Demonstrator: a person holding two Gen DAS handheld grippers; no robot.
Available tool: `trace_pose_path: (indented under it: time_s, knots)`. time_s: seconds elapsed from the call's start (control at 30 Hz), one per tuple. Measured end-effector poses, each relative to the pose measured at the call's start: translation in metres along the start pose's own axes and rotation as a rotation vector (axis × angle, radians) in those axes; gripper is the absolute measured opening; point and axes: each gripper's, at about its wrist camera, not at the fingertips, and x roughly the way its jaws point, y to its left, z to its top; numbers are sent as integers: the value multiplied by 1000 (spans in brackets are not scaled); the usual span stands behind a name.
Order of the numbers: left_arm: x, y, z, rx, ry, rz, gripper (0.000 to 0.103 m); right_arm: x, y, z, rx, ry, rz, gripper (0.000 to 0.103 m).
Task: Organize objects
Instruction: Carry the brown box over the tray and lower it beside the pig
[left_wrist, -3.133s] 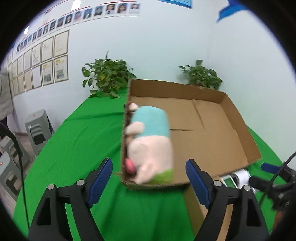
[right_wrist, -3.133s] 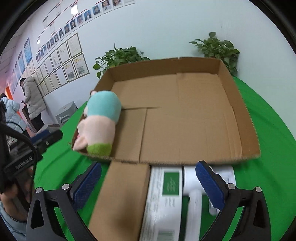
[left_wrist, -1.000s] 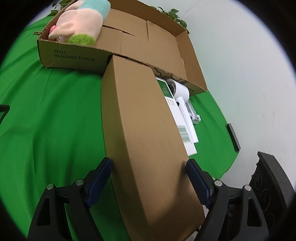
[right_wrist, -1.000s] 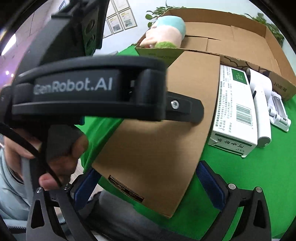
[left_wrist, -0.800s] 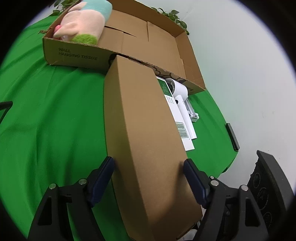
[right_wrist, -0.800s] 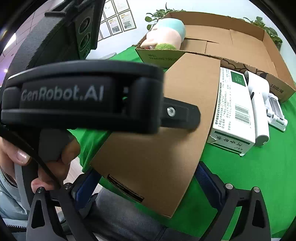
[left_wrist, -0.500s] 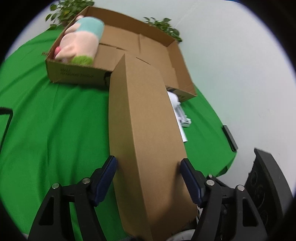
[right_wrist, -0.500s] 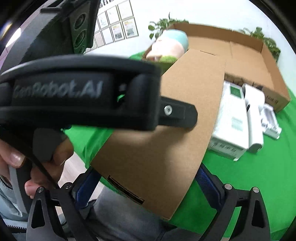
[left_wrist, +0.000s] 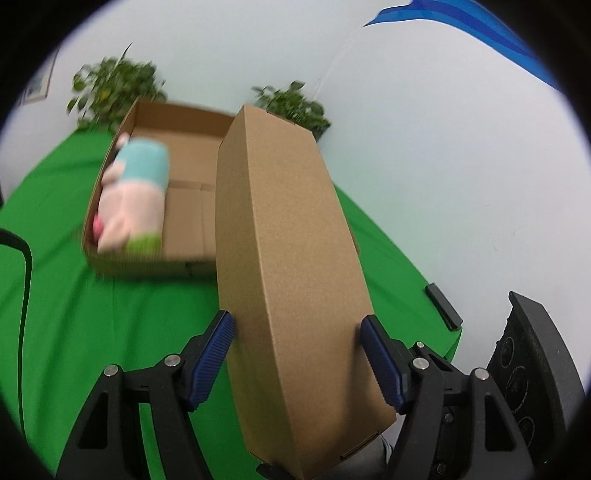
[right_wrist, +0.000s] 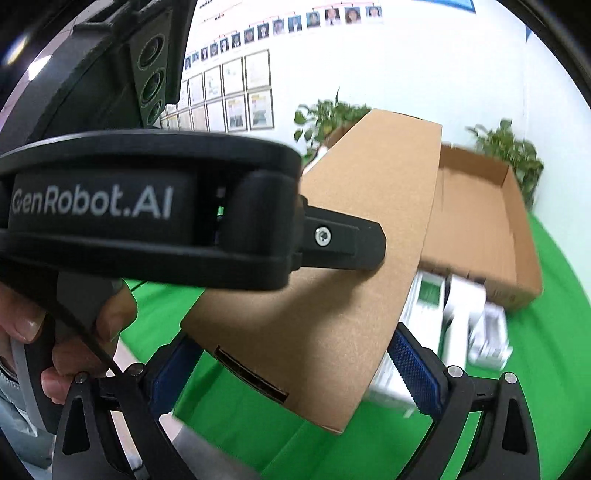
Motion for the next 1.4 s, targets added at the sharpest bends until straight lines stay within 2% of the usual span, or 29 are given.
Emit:
trace_pose_path:
  time_s: [0.13,0.27,0.53,0.7,0.83,1.13,1.3,1.4]
  knots:
    - [-3,-12,41,95,-56,20,70,-5,-10,32,-36,-68,-34,97]
    - [4,-11,74,133,-76,24,70,1,-27,63,-31,-133,-56,97]
    - [21,0,110,151,-93,20,70,31,-61,102,-54,-147,-61,97]
    - [37,17,127,118,-92,20,70,49,-81,121,-81,-120,-35,97]
    - [56,33,137,84,-69,34,70,81,-93,136,-88,-83,-9,97]
    - [101,85,145,-18,10,108,70,170,-114,142,-54,-13,89,97]
    - [123,112,140,-78,69,107,70,218,-125,143,-46,52,112,97]
    - [132,119,136,-85,86,106,66,240,-130,139,-46,82,109,97]
